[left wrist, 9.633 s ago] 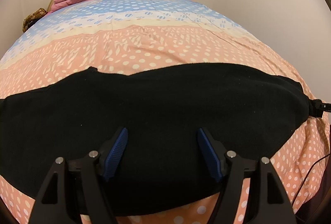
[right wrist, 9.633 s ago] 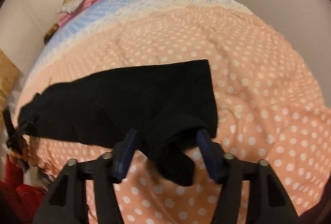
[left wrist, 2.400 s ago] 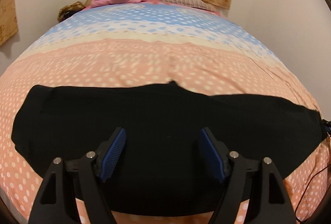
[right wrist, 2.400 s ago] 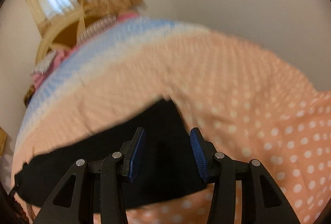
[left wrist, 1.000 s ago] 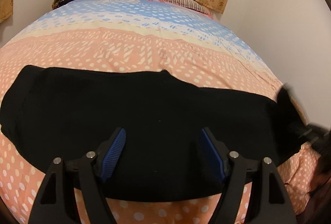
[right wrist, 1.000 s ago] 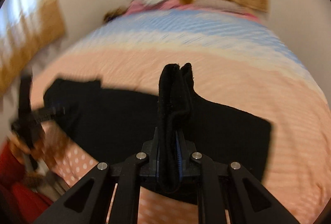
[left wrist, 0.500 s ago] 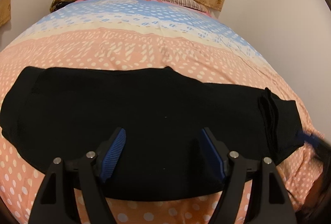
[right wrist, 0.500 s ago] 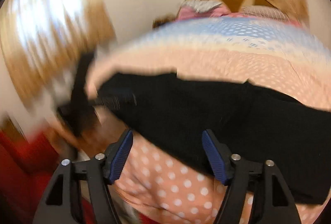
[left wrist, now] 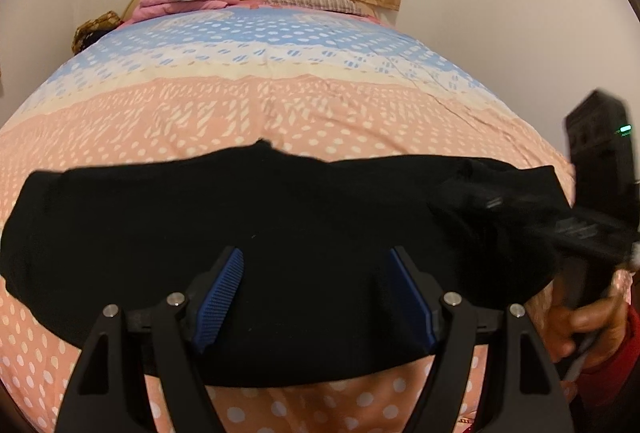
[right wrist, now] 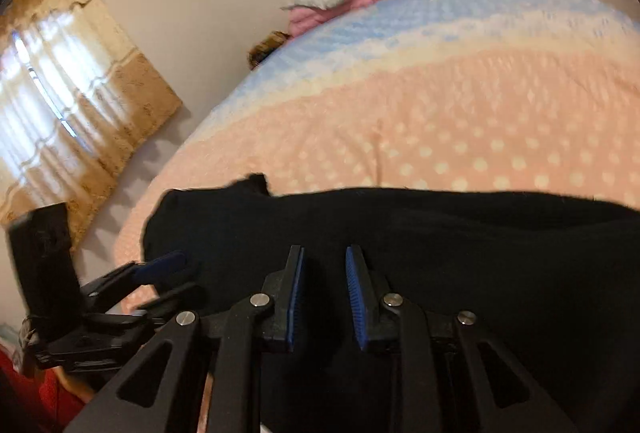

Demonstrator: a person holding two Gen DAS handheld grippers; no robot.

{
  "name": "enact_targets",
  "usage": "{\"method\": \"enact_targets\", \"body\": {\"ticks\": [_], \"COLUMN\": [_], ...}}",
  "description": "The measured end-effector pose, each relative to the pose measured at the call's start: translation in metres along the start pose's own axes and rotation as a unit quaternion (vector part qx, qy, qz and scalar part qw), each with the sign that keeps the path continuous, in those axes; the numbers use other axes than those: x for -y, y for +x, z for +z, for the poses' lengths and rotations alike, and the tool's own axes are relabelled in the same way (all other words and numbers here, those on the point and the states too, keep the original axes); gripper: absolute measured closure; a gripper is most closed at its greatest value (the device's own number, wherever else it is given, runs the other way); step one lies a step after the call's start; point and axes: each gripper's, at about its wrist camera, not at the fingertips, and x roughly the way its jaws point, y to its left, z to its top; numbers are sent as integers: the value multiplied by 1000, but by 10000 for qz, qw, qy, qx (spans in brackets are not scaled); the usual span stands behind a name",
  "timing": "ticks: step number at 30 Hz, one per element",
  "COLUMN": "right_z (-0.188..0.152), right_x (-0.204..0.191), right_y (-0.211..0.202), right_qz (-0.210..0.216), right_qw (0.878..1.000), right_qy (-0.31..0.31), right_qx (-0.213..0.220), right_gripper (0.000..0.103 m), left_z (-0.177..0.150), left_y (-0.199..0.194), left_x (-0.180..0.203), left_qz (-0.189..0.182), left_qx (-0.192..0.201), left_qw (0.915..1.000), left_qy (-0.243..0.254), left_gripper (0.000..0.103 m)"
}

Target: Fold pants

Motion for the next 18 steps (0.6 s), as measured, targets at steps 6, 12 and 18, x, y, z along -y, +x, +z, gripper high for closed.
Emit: {"method": "enact_targets", "body": {"ticks": [6, 12, 18], "right_z": [11, 5, -2], "right_x": [25, 93, 142], "right_y": [-108, -152, -121], "right_qz": [-441, -1864, -1824], "right_qw": [9910, 9764, 9761], "right_qy": [201, 651, 1020], "right_qx": [1250, 873, 598], "right_gripper": [80, 80, 80], "left_z": [19, 35, 11], "left_y": [5, 20, 59], "left_x": [48, 116, 149], "left_qz": [-395, -781, -410], "left_qx": [198, 454, 39], "left_qw": [9975, 9908, 9920], "left_qy": [543, 1011, 1194], "left_gripper": [26, 26, 26]}}
